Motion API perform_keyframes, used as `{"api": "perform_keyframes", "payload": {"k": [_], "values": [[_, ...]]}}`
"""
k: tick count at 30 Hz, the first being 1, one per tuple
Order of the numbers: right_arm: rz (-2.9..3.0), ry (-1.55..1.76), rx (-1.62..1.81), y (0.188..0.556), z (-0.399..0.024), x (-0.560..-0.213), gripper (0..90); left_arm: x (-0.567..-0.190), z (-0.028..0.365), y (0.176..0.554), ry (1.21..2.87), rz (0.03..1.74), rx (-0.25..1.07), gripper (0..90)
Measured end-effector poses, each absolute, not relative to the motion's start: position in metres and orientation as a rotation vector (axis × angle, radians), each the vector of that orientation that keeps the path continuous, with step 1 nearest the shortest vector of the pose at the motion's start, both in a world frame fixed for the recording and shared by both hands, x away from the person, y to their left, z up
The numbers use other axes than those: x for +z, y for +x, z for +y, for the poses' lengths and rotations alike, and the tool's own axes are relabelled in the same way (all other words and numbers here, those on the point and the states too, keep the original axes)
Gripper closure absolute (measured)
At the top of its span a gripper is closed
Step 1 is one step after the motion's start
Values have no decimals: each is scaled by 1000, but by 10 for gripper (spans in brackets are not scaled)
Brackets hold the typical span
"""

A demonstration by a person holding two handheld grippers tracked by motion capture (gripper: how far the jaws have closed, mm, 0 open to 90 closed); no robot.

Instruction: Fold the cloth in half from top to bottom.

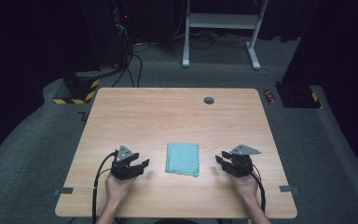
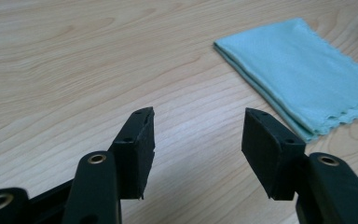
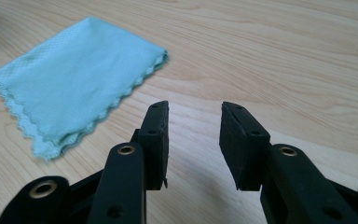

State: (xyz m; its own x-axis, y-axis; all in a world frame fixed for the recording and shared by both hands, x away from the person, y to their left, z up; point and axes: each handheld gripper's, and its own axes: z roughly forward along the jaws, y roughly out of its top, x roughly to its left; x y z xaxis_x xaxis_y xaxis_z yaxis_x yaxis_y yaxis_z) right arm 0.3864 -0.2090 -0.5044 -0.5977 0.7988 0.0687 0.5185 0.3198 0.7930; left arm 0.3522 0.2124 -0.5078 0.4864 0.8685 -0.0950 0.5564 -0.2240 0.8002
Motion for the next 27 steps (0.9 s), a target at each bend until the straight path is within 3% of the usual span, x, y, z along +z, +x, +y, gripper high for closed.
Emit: {"api": "perform_keyframes", "payload": {"k": [21, 27], "values": [[2249, 1217, 988, 376, -228, -522, 591, -527, 230, 348, 1931, 1299, 555, 435], [2246, 1219, 973, 377, -229, -523, 487, -528, 225, 348, 1964, 1296, 592, 394]]}}
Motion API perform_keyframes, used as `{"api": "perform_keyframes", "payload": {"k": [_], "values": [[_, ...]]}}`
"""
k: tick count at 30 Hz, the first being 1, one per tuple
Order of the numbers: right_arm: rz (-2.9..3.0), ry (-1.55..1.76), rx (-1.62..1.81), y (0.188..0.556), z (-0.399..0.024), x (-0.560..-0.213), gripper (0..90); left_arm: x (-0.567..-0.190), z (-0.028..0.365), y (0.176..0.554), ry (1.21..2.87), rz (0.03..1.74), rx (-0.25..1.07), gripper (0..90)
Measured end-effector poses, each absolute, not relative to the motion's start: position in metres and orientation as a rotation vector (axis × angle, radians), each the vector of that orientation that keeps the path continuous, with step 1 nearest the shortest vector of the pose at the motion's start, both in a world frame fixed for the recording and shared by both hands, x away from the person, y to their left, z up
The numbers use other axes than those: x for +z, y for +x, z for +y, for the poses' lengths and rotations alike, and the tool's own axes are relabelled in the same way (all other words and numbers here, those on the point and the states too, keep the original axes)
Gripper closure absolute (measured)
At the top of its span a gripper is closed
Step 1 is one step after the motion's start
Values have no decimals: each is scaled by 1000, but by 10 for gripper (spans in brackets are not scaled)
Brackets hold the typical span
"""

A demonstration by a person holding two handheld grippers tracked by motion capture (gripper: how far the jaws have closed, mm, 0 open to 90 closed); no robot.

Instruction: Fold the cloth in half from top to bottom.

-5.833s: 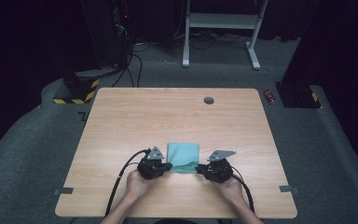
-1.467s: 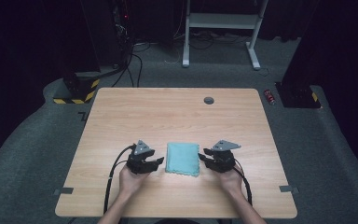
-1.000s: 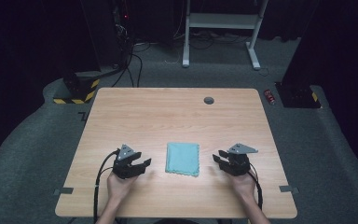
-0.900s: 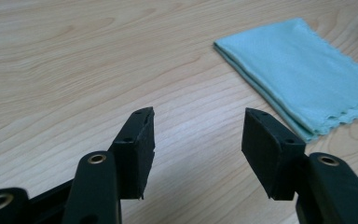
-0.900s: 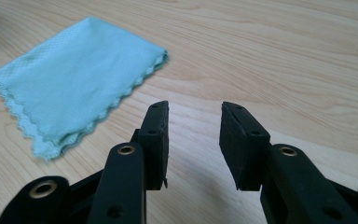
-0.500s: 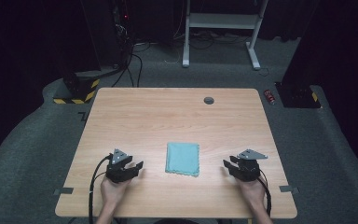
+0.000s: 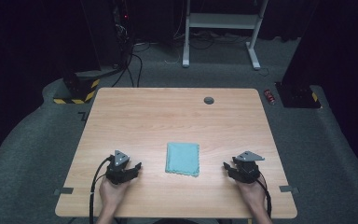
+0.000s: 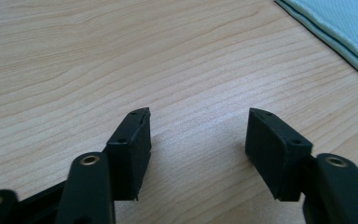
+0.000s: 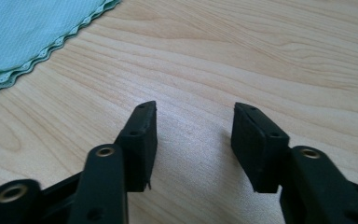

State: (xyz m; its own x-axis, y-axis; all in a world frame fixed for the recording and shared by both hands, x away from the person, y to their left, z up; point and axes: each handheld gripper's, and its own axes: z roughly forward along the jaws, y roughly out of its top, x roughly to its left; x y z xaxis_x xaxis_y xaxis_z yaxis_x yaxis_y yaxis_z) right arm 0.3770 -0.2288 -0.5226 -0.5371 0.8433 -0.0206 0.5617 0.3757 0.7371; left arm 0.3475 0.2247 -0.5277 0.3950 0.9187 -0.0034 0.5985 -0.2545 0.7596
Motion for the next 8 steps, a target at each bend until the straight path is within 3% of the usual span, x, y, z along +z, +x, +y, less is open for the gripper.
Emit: {"api": "perform_keyframes", "payload": {"k": [8], "values": [[2250, 1223, 975, 377, -229, -523, 470, -528, 224, 348, 1970, 1289, 589, 354]]}}
